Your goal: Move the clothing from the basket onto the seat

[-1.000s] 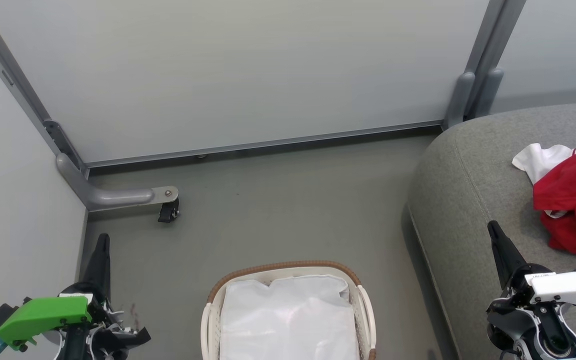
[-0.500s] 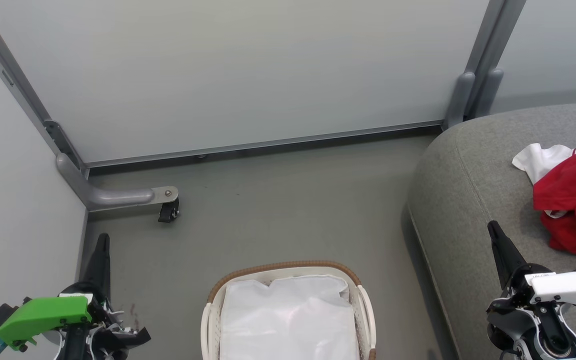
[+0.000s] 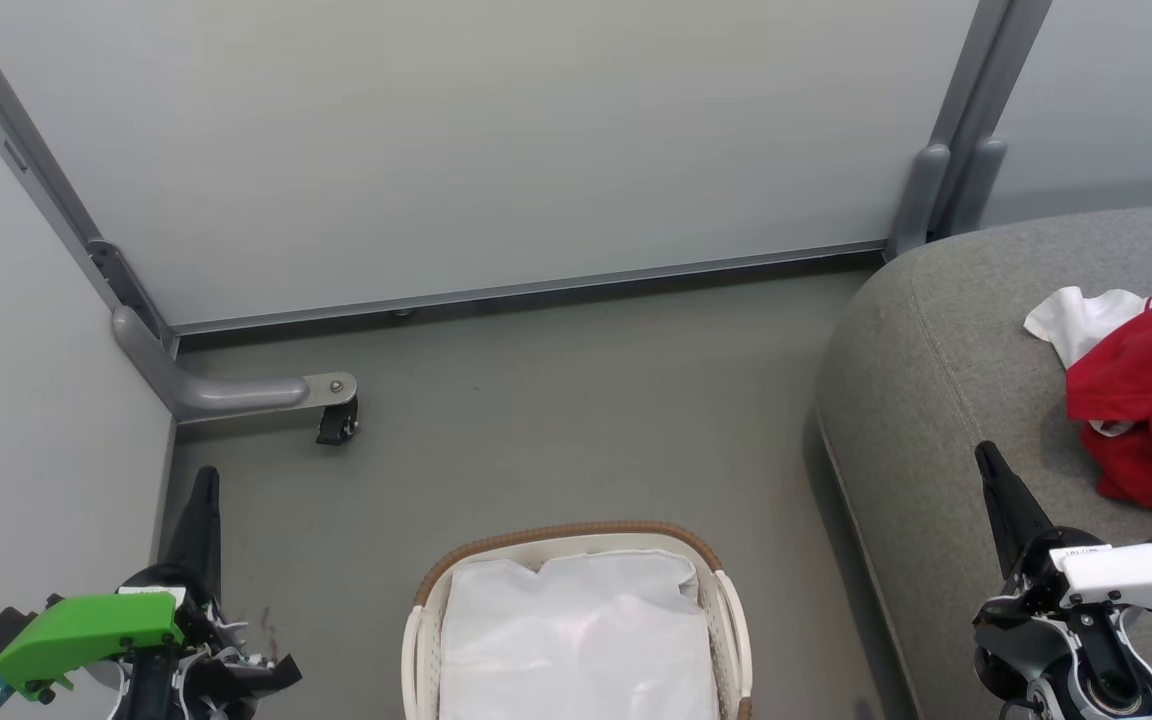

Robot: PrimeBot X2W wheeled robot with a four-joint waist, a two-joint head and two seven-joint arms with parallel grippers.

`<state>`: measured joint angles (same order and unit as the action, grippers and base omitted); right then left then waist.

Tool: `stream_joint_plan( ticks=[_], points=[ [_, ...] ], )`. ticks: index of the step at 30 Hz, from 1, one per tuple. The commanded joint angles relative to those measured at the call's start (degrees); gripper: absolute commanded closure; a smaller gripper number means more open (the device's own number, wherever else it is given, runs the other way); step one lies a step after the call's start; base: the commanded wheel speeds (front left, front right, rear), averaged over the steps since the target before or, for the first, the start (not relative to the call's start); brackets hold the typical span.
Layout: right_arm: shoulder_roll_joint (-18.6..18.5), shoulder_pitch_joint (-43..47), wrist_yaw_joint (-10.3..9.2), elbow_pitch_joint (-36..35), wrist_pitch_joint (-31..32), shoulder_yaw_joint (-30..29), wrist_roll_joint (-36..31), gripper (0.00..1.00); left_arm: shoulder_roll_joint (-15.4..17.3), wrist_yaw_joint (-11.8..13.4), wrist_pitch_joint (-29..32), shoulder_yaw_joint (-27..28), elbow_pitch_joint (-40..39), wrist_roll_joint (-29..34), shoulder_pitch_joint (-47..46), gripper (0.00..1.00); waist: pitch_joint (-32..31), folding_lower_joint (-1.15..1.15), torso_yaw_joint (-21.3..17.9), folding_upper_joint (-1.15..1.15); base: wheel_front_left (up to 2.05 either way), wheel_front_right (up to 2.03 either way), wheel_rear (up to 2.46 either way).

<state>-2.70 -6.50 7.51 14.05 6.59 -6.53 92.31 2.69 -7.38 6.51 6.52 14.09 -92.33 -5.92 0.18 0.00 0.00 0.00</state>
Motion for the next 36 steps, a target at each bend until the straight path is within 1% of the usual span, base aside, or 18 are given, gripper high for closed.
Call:
stream_joint_plan(
  ticks=[1, 36],
  points=[
    [-0.34, 0.6, -0.04, -0.17, 0.13, -0.13, 0.18, 1.0, 0.35, -0.26, 0.25, 0.12, -0.11, -0.17, -0.65, 1.0, 0.0, 0.0, 0.0, 0.0, 0.0, 0.0, 0.0],
    [-0.34, 0.61, -0.03, -0.16, 0.12, -0.12, 0.19, 1.0, 0.36, -0.26, 0.25, 0.11, -0.11, -0.18, -0.64, 1.0, 0.0, 0.0, 0.0, 0.0, 0.0, 0.0, 0.0]
  ],
)
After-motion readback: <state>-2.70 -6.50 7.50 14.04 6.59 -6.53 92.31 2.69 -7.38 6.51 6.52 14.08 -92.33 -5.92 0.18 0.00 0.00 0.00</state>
